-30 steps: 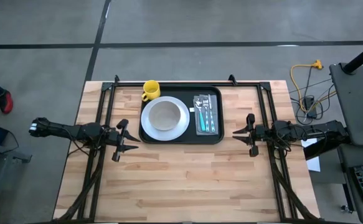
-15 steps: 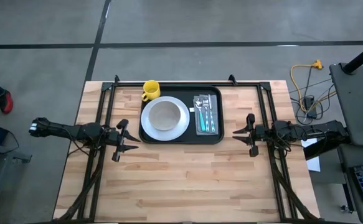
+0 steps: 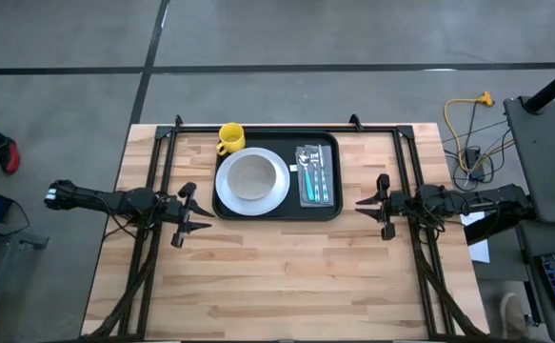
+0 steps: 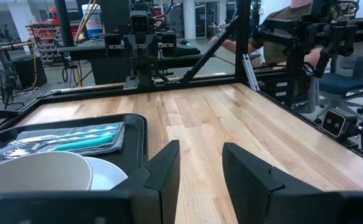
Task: Set up tray
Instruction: Return to Home Position
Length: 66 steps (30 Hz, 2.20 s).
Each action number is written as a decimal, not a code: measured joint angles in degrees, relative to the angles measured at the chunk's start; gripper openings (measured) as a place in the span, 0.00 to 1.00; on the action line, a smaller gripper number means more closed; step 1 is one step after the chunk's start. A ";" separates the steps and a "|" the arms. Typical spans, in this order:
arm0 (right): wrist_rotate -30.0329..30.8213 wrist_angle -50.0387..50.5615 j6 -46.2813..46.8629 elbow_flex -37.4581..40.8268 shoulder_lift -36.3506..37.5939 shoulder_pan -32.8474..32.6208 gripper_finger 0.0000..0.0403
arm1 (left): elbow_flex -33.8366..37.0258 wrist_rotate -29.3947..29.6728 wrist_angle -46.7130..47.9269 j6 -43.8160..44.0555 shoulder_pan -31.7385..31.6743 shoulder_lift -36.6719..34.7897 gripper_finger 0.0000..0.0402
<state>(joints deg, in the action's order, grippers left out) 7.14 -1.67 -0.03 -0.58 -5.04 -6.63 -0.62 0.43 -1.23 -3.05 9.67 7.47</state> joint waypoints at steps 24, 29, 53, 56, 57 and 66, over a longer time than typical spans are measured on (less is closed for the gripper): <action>-0.02 0.00 0.00 0.00 0.02 0.00 0.17 | 0.00 -0.01 0.00 0.00 0.00 0.01 0.25; -0.02 0.00 0.00 0.02 0.02 0.02 0.19 | 0.00 -0.01 0.00 0.00 0.01 0.00 0.25; -0.02 0.00 0.00 0.01 0.02 0.00 0.17 | 0.00 0.00 0.00 0.00 0.00 0.00 0.25; -0.01 0.00 0.00 0.01 0.02 0.01 0.18 | 0.00 -0.02 0.00 0.00 0.02 0.00 0.25; -0.02 0.00 0.00 0.00 0.00 0.00 0.19 | 0.00 0.00 0.00 0.00 0.00 0.00 0.25; -0.02 0.00 0.00 0.02 0.02 0.00 0.20 | 0.00 0.00 -0.02 0.00 0.00 0.02 0.25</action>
<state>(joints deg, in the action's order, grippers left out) 7.12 -1.67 -0.03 -0.56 -5.02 -6.63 -0.62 0.43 -1.25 -3.05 9.67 7.49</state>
